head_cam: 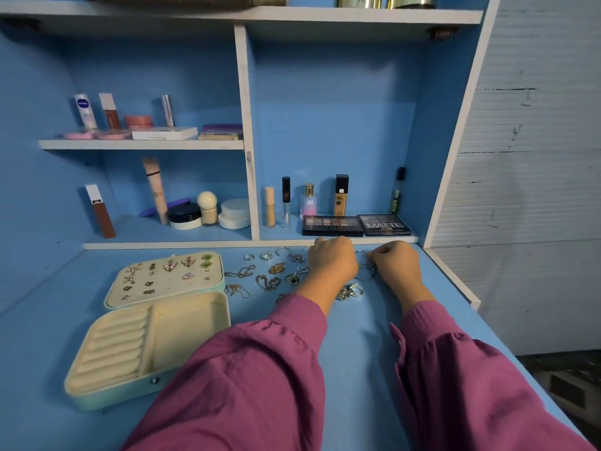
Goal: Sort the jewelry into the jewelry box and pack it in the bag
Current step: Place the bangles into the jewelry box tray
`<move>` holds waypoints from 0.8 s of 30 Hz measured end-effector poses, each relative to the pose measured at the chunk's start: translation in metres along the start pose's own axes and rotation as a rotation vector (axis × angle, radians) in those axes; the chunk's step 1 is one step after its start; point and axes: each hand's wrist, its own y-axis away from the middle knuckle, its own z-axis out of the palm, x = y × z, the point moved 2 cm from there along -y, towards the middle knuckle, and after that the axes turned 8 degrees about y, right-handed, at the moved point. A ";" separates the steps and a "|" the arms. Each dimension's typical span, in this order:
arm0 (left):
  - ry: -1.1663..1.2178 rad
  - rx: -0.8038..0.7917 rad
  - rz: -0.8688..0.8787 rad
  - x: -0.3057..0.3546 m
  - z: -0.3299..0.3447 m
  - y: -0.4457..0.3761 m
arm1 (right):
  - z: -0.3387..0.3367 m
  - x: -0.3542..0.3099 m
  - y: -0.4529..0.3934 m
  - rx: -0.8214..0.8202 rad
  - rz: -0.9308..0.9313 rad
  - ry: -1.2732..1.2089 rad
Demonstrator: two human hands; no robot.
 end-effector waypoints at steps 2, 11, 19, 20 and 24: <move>0.005 -0.011 0.006 0.001 0.000 0.001 | 0.000 0.000 0.000 0.006 0.003 -0.015; 0.032 -0.040 0.041 0.005 0.000 0.004 | -0.001 0.002 0.001 0.043 0.018 -0.097; 0.069 -0.017 0.005 -0.001 -0.019 0.004 | -0.005 0.000 0.004 0.081 0.077 -0.230; 0.070 -0.012 0.002 -0.003 -0.023 0.005 | -0.006 0.000 0.006 0.086 0.080 -0.247; 0.078 -0.045 -0.010 -0.020 -0.041 0.009 | -0.008 -0.006 0.012 0.097 0.038 -0.310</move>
